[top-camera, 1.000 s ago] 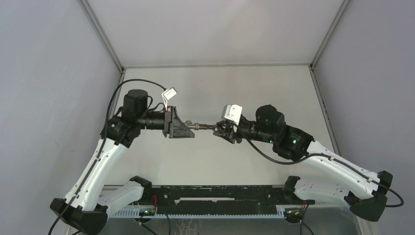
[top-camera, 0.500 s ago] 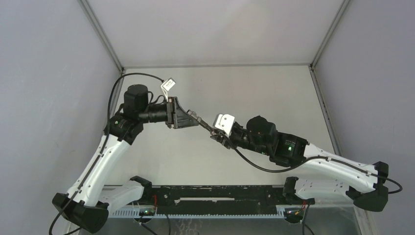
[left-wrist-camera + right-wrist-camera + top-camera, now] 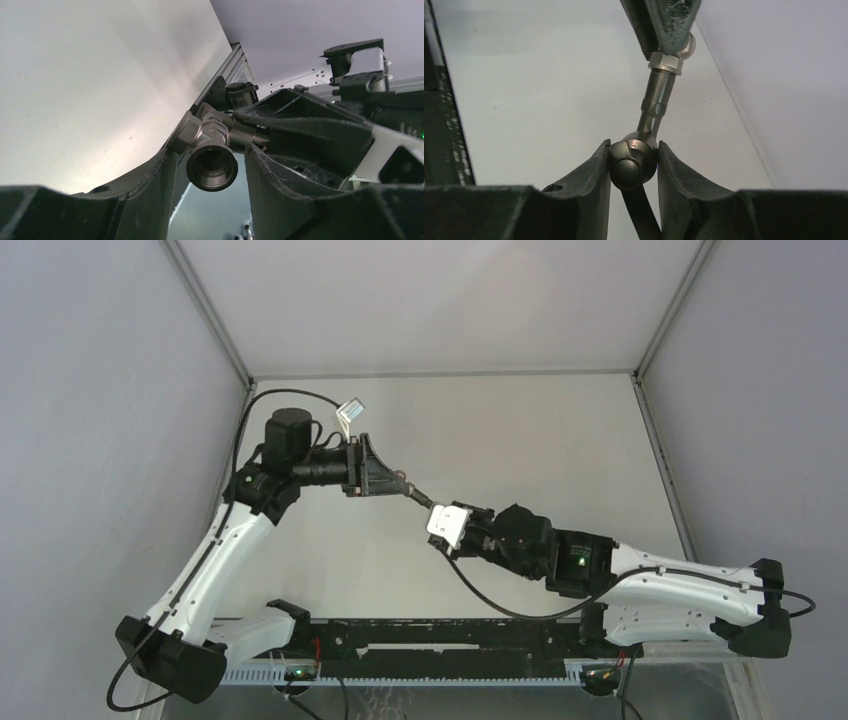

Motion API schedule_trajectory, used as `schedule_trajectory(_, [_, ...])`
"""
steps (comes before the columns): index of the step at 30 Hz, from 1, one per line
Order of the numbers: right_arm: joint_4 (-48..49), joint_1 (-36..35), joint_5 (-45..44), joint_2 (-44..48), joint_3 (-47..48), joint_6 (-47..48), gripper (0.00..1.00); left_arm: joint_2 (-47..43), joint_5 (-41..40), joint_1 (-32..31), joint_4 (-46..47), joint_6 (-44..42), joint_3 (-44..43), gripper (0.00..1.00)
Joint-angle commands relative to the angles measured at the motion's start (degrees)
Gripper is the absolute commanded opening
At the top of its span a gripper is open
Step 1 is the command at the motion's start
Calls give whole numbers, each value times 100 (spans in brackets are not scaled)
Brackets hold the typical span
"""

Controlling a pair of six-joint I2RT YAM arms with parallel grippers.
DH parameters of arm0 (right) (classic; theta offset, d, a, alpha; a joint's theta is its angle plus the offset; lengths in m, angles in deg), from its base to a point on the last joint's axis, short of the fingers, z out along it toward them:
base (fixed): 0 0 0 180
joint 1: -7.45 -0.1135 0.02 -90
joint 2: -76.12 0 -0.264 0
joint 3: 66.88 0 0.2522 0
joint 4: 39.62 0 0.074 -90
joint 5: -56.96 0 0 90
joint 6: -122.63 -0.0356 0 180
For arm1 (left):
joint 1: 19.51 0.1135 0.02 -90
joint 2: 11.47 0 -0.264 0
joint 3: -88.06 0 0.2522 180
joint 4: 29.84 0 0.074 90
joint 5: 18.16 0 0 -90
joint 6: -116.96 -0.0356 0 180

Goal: Install the water faucets

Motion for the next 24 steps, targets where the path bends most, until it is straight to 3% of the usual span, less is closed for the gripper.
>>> schedule_trajectory(1, [1107,-534,-962,3,-212,1051,0,169,113,75,176,235,-99,56])
schedule_trajectory(6, [1818,-857,-1937,-278,-466,1906,0,319,232,105,144,376,-110,54])
schedule_trajectory(12, [2726,-1114,-2403,-391,-875,2752,0,490,268,117,-1,397,-117,48])
schedule_trajectory(14, [2942,-1151,-2460,-394,-974,2943,0,552,305,117,-64,391,-136,40])
schedule_trajectory(20, [3058,-1158,-2511,-523,-1080,3069,0,572,286,117,-43,393,-165,2])
schedule_trajectory(24, [3168,-1121,-2251,-448,-1239,2893,0,471,216,117,35,280,-165,0])
